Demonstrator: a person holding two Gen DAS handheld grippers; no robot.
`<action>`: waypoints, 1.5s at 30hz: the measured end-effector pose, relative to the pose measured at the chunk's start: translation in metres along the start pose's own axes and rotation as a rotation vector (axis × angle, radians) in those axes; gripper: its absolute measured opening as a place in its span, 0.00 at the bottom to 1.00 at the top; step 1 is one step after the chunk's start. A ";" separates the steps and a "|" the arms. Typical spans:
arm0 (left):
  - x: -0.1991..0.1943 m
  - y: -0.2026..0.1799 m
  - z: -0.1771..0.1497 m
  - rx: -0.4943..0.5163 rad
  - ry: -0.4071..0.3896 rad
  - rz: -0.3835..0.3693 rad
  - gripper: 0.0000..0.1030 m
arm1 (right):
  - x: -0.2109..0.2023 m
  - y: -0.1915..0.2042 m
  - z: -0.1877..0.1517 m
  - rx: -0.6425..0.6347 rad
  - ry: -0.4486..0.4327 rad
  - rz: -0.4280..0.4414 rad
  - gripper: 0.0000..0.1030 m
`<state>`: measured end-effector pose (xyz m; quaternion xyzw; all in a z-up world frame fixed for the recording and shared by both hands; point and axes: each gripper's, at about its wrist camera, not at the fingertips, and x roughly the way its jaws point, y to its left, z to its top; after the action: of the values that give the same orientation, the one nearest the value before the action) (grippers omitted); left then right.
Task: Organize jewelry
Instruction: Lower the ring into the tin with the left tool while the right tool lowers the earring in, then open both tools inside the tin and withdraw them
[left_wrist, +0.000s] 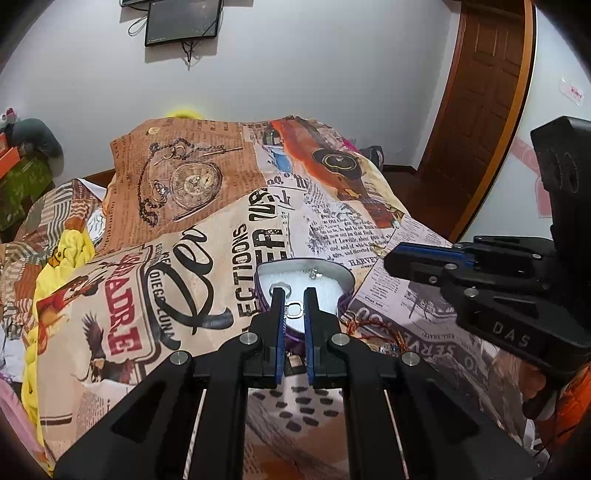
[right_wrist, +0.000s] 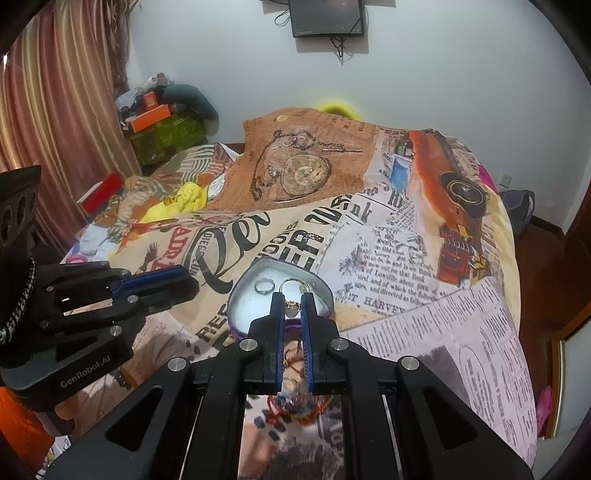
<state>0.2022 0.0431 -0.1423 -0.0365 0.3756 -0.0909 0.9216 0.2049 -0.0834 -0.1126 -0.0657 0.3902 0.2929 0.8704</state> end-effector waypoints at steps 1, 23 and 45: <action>0.003 0.000 0.001 0.001 0.002 -0.001 0.07 | 0.002 0.000 0.000 0.000 0.002 0.000 0.07; 0.059 0.005 0.000 -0.021 0.095 -0.047 0.07 | 0.062 -0.011 -0.002 -0.002 0.122 0.069 0.07; 0.035 0.012 0.004 -0.045 0.072 -0.018 0.07 | 0.061 -0.004 -0.001 -0.045 0.156 0.084 0.09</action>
<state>0.2314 0.0483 -0.1647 -0.0575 0.4101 -0.0917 0.9056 0.2383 -0.0587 -0.1575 -0.0913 0.4525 0.3316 0.8228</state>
